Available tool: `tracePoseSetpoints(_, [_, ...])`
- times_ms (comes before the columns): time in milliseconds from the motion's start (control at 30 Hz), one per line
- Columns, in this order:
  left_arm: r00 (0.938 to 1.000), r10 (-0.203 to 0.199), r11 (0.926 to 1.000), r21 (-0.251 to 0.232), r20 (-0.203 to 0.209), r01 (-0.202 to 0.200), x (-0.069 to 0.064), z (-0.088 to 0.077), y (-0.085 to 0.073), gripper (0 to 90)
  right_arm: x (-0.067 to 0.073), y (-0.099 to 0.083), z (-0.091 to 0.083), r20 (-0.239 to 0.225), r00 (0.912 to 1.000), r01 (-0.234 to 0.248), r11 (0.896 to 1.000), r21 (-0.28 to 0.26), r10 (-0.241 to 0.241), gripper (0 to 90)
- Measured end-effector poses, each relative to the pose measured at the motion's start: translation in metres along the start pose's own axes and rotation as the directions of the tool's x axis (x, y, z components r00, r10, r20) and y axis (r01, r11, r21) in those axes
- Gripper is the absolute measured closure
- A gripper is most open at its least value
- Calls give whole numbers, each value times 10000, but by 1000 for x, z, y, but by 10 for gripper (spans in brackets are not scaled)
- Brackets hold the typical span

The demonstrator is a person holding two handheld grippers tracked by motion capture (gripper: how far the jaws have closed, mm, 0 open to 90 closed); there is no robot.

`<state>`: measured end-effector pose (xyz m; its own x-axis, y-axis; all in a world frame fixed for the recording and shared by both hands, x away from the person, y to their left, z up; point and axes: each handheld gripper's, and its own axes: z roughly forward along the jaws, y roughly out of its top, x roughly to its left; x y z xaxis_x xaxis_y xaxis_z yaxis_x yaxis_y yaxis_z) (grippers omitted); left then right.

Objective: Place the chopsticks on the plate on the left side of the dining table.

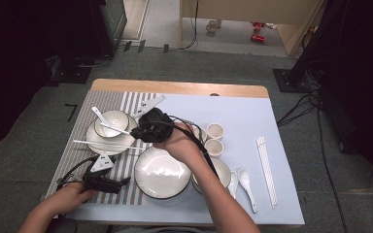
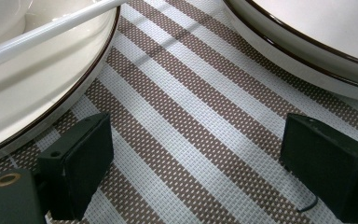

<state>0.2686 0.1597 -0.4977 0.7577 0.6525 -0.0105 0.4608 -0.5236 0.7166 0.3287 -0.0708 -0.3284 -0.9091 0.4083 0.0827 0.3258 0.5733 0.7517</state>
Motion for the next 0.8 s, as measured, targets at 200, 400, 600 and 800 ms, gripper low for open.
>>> tracePoseSetpoints(200, [10000,5,10000,3,-1,-5,0,0,0,95,1,2,9,-88,10000,42,10000,88,-41,850])
tracePoseSetpoints(400, [10000,29,10000,19,-15,-29,0,0,0,95,-1,5,17,-143,9999,62,10000,35,-61,851])
tracePoseSetpoints(600, [10000,29,10000,21,-24,-29,0,0,0,95,-2,9,28,-232,9997,109,9999,60,-107,851])
tracePoseSetpoints(800, [10000,35,10000,35,-27,-35,0,0,0,95,-2,11,38,-271,9995,152,9997,164,-148,851])
